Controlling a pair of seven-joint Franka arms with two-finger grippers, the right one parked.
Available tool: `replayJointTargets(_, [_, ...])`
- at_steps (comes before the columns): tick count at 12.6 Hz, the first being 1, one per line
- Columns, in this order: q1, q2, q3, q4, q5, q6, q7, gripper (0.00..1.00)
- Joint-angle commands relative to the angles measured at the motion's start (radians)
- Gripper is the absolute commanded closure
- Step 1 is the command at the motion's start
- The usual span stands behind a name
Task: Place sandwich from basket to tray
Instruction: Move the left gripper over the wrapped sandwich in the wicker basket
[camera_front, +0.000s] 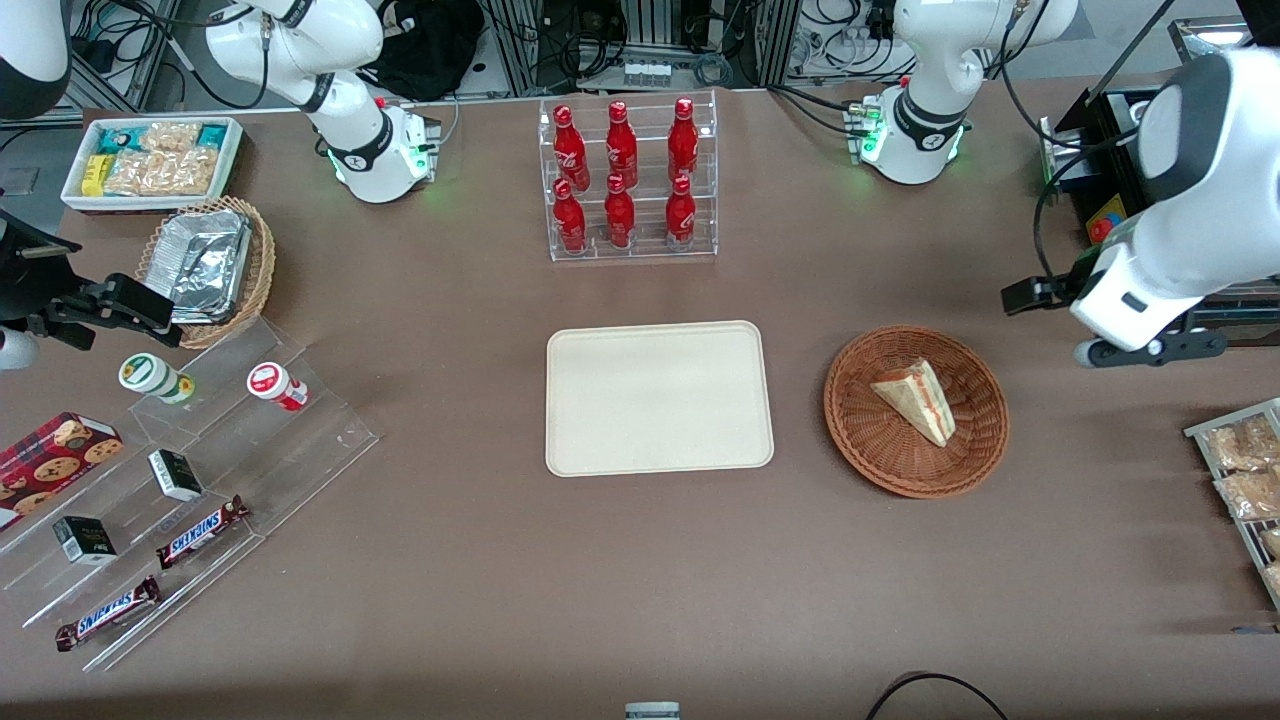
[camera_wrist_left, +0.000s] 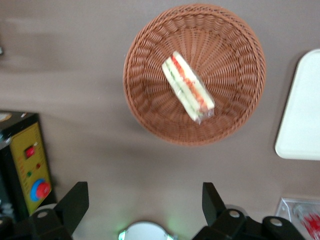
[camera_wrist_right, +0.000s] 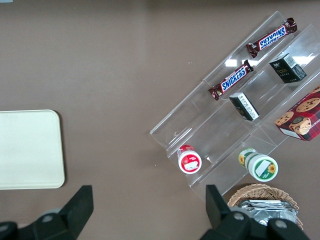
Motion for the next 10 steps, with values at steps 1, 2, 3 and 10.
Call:
replayJointTargets(1, [-0.004,-0.027,-0.02,-0.167,-0.003,0.184,-0.05,0.0])
replayJointTargets(2, [-0.004,-0.027,-0.022,-0.222,-0.001,0.259,-0.058,0.0])
replayJointTargets(3, [-0.004,-0.026,-0.022,-0.264,-0.001,0.321,-0.061,0.0])
replayJointTargets(10, [-0.005,-0.012,-0.067,-0.425,0.002,0.602,-0.47,0.0])
